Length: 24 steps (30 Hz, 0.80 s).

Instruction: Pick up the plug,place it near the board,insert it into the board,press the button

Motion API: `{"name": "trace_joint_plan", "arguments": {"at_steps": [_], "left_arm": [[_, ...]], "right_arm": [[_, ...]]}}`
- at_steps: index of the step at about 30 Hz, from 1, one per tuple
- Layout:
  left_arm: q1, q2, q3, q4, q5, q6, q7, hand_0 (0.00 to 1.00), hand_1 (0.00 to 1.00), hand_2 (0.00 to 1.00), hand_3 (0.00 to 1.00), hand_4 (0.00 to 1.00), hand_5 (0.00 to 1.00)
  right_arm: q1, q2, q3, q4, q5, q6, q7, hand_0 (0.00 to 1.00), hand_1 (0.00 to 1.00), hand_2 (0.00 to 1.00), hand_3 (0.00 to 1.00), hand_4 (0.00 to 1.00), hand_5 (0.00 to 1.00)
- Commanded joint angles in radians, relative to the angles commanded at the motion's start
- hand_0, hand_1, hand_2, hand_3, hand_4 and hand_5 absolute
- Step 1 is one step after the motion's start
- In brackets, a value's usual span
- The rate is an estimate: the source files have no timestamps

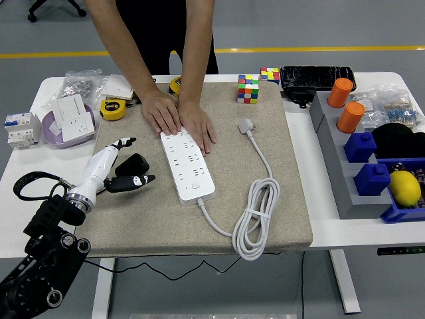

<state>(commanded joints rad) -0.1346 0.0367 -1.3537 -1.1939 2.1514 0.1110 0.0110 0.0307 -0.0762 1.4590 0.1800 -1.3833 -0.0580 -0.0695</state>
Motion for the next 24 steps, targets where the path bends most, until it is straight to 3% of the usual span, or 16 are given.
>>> {"name": "trace_joint_plan", "arguments": {"at_steps": [3,4,9,10,15,16,20,21,24], "left_arm": [[0.0,-0.002,-0.002,0.013,0.007,0.004,0.002,0.902,0.962,0.889,0.903,0.998,0.349],[-0.001,-0.003,-0.004,0.02,0.01,0.006,0.002,0.839,0.865,0.796,0.858,0.998,0.349],[0.0,-0.005,-0.013,0.05,0.027,0.029,0.005,0.839,0.865,0.796,0.858,0.998,0.349],[0.0,-0.005,-0.014,0.051,0.027,0.033,0.004,0.769,0.724,0.623,0.741,0.998,0.353],[-0.002,-0.007,-0.018,0.061,0.026,0.047,0.0,0.769,0.724,0.623,0.741,0.998,0.353],[-0.003,-0.008,-0.018,0.066,0.028,0.05,0.0,0.717,0.59,0.401,0.486,0.998,0.336],[-0.01,-0.014,-0.017,0.091,0.034,0.076,-0.005,0.717,0.59,0.401,0.486,0.998,0.336],[-0.011,-0.017,-0.017,0.097,0.036,0.088,-0.006,0.602,0.485,0.322,0.376,0.701,0.298],[-0.018,-0.023,-0.013,0.114,0.037,0.134,-0.015,0.602,0.485,0.322,0.376,0.701,0.298]], "right_arm": [[0.0,0.0,0.0,0.0,0.0,0.0,0.0,0.799,0.705,0.714,0.753,0.998,0.986],[0.0,0.0,0.0,0.0,0.0,0.0,0.0,0.798,0.705,0.714,0.753,0.998,0.985],[-0.001,0.0,0.007,0.0,-0.006,0.001,-0.002,0.798,0.705,0.714,0.753,0.998,0.985],[-0.001,0.0,0.007,0.0,-0.006,0.001,-0.002,0.798,0.704,0.714,0.753,0.998,0.986],[0.0,0.0,0.004,0.0,-0.003,0.0,-0.001,0.798,0.704,0.714,0.753,0.998,0.986],[0.001,0.0,0.003,0.0,-0.002,0.0,-0.001,0.798,0.706,0.714,0.754,0.998,0.987],[0.001,0.0,-0.002,0.0,0.0,0.0,0.0,0.798,0.706,0.714,0.754,0.998,0.987],[0.001,0.0,-0.003,0.0,0.0,0.0,0.0,0.797,0.704,0.713,0.752,0.998,0.988],[-0.001,-0.001,-0.004,0.0,-0.001,0.0,-0.001,0.797,0.704,0.713,0.752,0.998,0.988]]}}
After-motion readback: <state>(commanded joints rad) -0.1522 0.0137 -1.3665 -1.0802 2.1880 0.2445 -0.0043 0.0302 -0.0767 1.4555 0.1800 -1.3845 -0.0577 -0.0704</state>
